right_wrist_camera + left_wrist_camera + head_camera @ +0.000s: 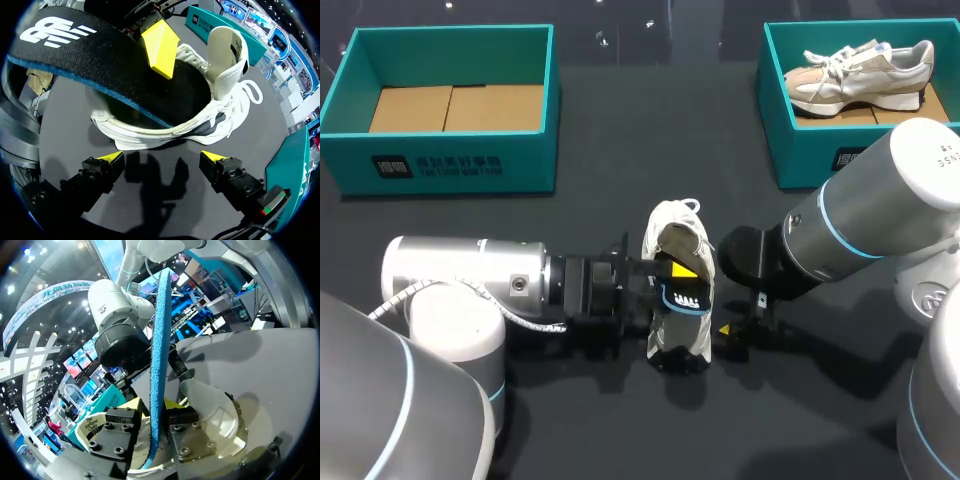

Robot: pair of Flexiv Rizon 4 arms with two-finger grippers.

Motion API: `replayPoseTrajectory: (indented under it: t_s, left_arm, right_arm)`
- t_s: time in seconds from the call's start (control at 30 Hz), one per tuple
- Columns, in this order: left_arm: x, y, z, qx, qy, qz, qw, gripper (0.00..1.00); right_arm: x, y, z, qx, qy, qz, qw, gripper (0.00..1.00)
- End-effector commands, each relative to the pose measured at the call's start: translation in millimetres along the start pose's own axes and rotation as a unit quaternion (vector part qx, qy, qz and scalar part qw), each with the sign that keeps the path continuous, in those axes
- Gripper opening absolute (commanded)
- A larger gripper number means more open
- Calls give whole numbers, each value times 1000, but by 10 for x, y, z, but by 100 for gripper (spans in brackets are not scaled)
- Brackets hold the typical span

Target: Take the shoe out of the shoebox, open the shoe tongue, remove and reinsert the insole, then place the shoe into the shoebox

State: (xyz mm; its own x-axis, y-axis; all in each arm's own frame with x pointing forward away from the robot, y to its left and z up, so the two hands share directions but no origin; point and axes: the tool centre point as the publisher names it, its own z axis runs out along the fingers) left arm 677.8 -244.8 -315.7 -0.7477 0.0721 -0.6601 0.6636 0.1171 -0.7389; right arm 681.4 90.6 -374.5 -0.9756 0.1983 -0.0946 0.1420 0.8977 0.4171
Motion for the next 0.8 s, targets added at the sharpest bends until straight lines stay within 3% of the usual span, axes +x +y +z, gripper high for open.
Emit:
replayPoseTrajectory:
  t_s: [0.03, 0.5, 0.73, 0.8]
  left_arm:
    - [16, -57, -44, 0, 0, 0, 1000, 24]
    - [49, -197, -72, 14, 4, 5, 1000, 25]
    - [54, -271, -73, 22, 5, 9, 1000, 18]
    - [59, -283, -68, 23, 6, 9, 1000, 11]
  right_arm:
    - [16, -8, -2, 0, -1, 0, 1000, 100]
    - [16, -8, -2, 0, -1, 0, 1000, 100]
    - [16, -8, -2, 0, -1, 0, 1000, 100]
    - [16, -8, -2, 0, -1, 0, 1000, 100]
